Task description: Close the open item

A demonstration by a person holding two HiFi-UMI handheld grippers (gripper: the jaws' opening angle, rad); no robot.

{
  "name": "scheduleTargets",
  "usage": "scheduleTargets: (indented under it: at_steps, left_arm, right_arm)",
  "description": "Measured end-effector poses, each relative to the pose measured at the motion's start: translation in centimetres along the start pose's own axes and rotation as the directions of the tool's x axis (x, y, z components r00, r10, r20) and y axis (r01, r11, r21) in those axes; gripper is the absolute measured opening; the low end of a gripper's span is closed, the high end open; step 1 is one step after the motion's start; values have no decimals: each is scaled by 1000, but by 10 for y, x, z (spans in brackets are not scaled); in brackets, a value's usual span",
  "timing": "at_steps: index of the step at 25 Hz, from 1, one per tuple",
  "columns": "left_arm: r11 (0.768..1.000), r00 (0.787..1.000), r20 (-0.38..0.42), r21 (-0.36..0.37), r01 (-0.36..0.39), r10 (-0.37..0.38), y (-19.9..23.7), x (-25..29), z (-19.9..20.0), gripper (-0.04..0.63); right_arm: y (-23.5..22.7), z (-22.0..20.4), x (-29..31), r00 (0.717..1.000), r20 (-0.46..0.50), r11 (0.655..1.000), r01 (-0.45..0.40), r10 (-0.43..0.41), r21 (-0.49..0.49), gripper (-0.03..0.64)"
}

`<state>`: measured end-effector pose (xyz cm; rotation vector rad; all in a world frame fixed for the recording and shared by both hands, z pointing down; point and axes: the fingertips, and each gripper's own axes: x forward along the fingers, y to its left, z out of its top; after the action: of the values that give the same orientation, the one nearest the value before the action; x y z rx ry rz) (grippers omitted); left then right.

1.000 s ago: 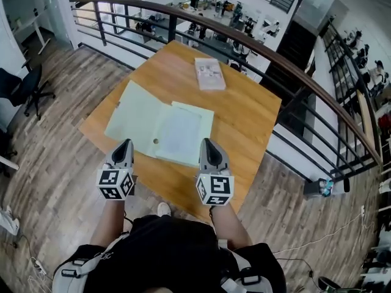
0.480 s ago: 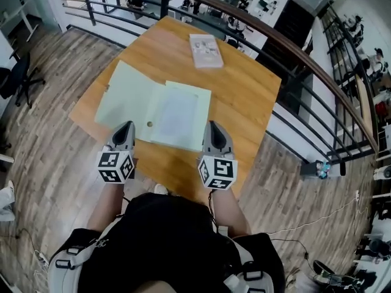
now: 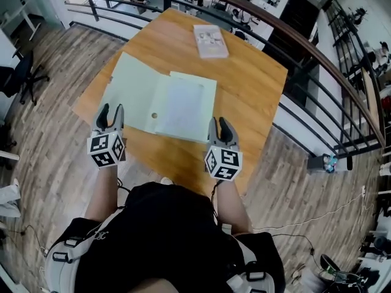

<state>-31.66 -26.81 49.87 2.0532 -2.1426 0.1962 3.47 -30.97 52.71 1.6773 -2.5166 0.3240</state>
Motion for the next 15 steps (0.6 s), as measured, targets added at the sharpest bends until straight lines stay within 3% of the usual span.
scheduleTargets:
  at_steps: [4, 9, 12, 15]
  left_arm:
    - [995, 993, -66, 1, -99, 99, 38, 3, -19, 176]
    - [974, 971, -138, -86, -208, 195, 86, 7, -51, 178]
    - [960, 962, -180, -158, -233, 204, 103, 9, -73, 178]
    - [933, 962, -209, -276, -231, 176, 113, 9, -90, 178]
  right_arm:
    - [-15, -26, 1, 998, -64, 999, 27, -26, 20, 77]
    - [-21, -63, 11, 988, -152, 998, 38, -31, 41, 78]
    - [-23, -85, 14, 979, -203, 998, 40, -28, 53, 78]
    - [-25, -105, 17, 968, -251, 997, 45, -29, 59, 77]
